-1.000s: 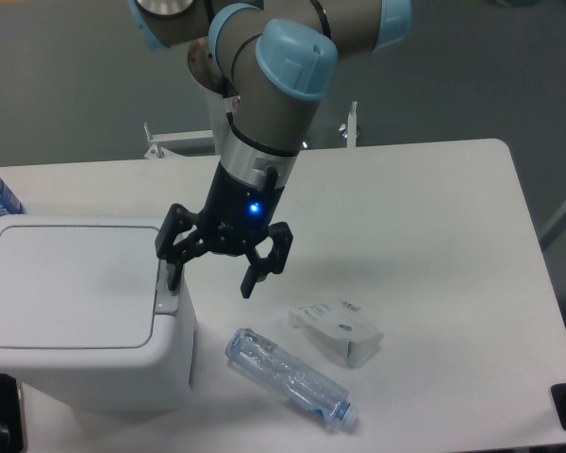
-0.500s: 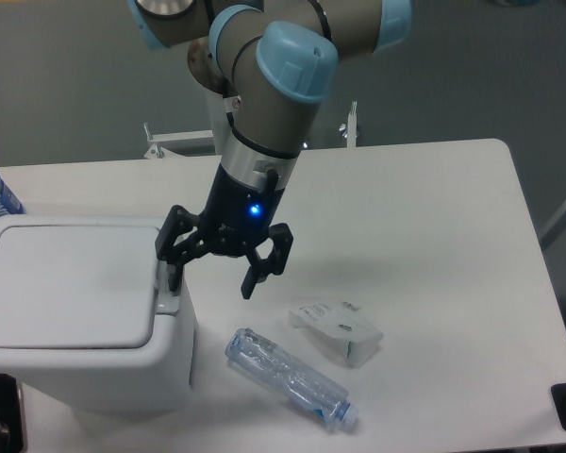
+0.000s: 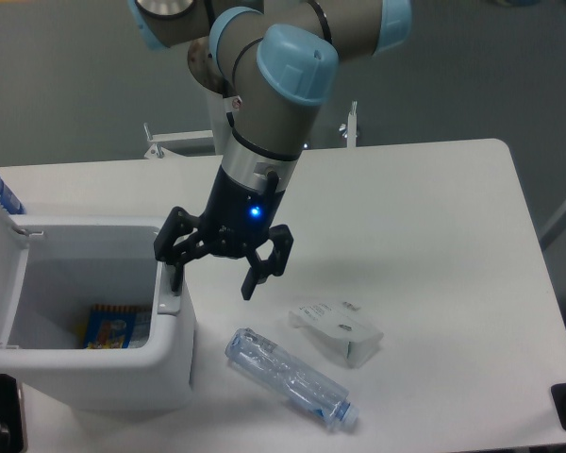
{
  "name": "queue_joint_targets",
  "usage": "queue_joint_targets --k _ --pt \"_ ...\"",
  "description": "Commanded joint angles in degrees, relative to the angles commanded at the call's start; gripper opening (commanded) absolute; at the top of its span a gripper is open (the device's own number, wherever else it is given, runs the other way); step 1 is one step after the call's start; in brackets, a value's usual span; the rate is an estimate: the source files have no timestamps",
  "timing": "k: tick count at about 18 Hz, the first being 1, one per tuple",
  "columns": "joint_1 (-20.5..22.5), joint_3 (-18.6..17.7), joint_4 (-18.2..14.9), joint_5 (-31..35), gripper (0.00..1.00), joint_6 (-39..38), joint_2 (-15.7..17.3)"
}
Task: Open the trash can
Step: 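Press the lid edge so the white lid flips open, then raise the gripper away from the opened trash can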
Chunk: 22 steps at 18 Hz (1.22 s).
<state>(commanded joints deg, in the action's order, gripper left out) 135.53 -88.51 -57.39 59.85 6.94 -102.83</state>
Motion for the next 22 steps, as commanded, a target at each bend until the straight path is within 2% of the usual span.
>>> queue_joint_targets --k 9,14,16,20,22 --pt "0.2 1.8 0.0 -0.1 1.00 0.6 0.5" --pt "2.5 3.6 1.9 0.1 1.00 0.2 0.7" --pt "3.1 4.8 2.0 3.6 1.00 0.2 1.1" --pt "4.3 8.1 2.1 17.2 1.00 0.8 1.1" --pt "5.9 9.6 2.2 21.4 1.00 1.9 0.8"
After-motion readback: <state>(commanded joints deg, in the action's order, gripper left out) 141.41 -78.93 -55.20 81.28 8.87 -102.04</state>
